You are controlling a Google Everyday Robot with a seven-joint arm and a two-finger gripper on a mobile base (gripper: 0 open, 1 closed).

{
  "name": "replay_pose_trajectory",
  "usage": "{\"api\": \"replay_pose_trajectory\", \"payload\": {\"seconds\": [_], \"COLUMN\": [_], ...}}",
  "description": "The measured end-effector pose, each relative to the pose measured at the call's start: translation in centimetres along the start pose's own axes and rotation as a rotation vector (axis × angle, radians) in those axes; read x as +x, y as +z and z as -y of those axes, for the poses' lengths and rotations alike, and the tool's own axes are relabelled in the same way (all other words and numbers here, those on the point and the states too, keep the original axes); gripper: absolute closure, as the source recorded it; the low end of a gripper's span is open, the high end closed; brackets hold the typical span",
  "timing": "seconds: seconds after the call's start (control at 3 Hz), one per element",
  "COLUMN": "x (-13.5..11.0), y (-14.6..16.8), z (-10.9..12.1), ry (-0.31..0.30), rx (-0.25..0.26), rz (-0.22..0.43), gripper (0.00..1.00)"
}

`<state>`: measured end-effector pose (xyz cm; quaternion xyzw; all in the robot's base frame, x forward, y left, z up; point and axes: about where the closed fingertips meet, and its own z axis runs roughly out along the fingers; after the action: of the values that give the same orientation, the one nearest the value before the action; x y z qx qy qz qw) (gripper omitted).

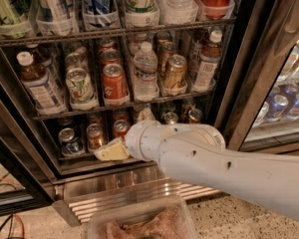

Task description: Pick coke can from middle shelf of fridge

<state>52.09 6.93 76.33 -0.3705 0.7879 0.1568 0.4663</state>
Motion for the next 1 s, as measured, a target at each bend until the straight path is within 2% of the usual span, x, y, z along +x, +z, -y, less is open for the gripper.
{"api": "replay_pose_trajectory", "payload": {"seconds": [0.33,0.67,1.0], "x": [-1.5,-2.3,-2.9], "y": [0.1,0.2,0.7], "z": [1.0,1.1,0.7], "ry": [0.032,0.060,0.065], "rx": [0.043,0.072,0.090], "rz": [0.085,0.138,0.170], "gripper": [0.22,0.35,0.39]}}
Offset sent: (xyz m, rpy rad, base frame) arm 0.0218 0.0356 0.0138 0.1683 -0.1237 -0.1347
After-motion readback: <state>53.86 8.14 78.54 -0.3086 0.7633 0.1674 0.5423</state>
